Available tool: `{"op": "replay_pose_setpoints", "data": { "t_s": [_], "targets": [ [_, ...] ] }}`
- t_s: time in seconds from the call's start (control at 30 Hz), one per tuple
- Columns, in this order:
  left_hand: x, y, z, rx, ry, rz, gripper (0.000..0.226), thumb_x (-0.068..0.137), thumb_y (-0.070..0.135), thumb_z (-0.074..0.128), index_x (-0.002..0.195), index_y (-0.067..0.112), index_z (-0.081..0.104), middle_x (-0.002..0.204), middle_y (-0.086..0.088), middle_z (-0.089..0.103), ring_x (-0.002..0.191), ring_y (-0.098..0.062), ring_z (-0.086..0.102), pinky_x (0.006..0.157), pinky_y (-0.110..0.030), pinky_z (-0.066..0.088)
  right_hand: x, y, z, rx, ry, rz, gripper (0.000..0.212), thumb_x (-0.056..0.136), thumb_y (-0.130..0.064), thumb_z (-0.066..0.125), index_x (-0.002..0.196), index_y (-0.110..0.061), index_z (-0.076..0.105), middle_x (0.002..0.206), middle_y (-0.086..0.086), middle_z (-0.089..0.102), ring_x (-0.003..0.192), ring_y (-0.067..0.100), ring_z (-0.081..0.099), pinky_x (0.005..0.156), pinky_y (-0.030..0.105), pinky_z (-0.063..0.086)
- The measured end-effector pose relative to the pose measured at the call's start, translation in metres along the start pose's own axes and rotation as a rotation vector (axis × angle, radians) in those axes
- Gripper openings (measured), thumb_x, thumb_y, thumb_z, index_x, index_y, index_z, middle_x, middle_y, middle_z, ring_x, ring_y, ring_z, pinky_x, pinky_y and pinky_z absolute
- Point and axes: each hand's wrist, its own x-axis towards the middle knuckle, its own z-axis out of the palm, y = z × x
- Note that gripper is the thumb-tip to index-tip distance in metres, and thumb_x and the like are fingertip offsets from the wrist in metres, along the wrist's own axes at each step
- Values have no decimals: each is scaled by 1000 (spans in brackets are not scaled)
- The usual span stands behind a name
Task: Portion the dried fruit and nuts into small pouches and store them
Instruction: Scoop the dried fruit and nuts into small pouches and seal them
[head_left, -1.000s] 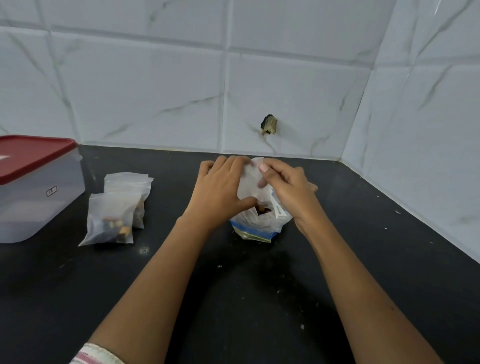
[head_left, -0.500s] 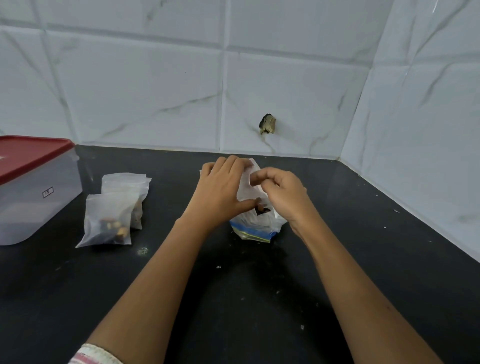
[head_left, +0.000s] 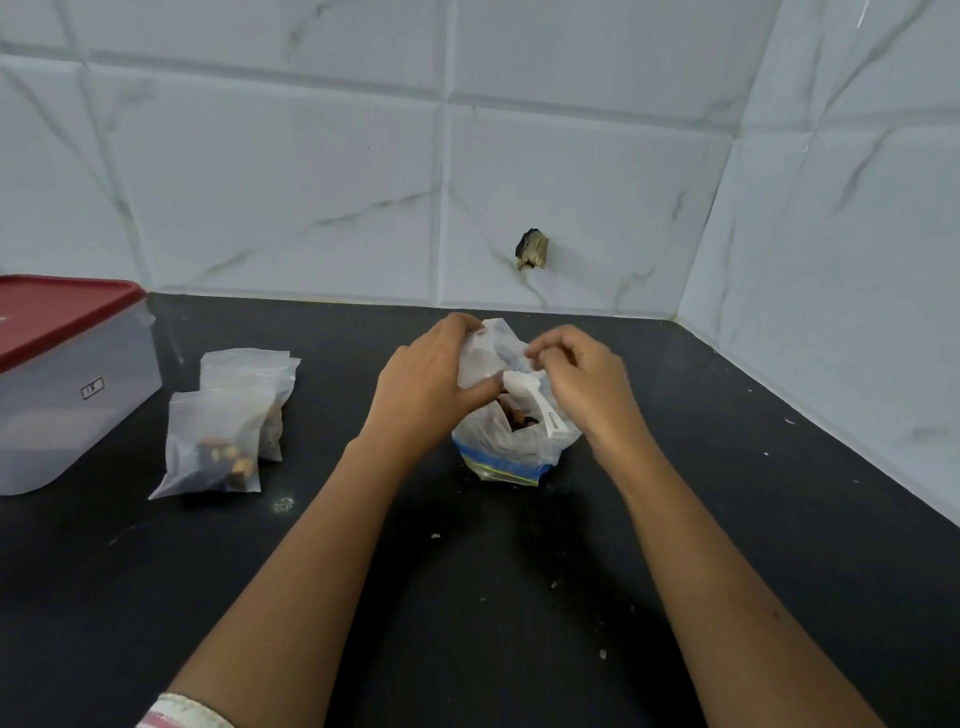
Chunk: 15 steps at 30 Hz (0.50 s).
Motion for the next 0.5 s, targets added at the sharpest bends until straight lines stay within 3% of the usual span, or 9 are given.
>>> {"op": "replay_pose_setpoints", "data": {
  "t_s": [0.07, 0.13, 0.2, 0.4, 0.5],
  "targets": [
    [-1, 2, 0, -74, 36, -164, 52, 81, 41, 62, 123, 18, 43, 121, 2, 55, 103, -19, 56, 75, -29, 39, 4, 11, -3, -429, -2, 48, 22, 92, -35, 47, 104, -20, 58, 110, 1, 61, 103, 24, 55, 92, 41, 44],
    [-2, 6, 5, -122, 44, -297, 54, 83, 45, 60, 125, 16, 41, 123, 0, 53, 104, -21, 55, 74, -30, 38, 5, 16, -2, -576, -110, 150, 35, 90, -41, 52, 114, -16, 53, 117, 5, 57, 106, 26, 54, 87, 39, 47],
    [-4, 10, 11, -104, 17, -351, 60, 82, 49, 59, 127, 15, 39, 125, -1, 51, 106, -23, 54, 74, -31, 37, 4, 14, 0, -517, -139, 207, 37, 90, -37, 57, 118, -14, 52, 117, 7, 57, 103, 26, 56, 80, 36, 48],
    [-9, 11, 13, -153, -107, -510, 76, 75, 54, 65, 130, 13, 33, 134, -4, 43, 118, -32, 48, 80, -34, 34, 6, 12, 0, -344, -200, 211, 34, 85, -22, 65, 118, -15, 61, 117, 9, 60, 103, 23, 60, 87, 30, 48],
    [-12, 13, 13, -192, -123, -557, 77, 75, 53, 65, 131, 12, 32, 134, -5, 43, 119, -32, 47, 81, -36, 35, 1, 6, -5, -348, -136, 132, 30, 86, -16, 61, 115, -19, 64, 109, 5, 63, 97, 21, 60, 83, 31, 51]
  ]
}}
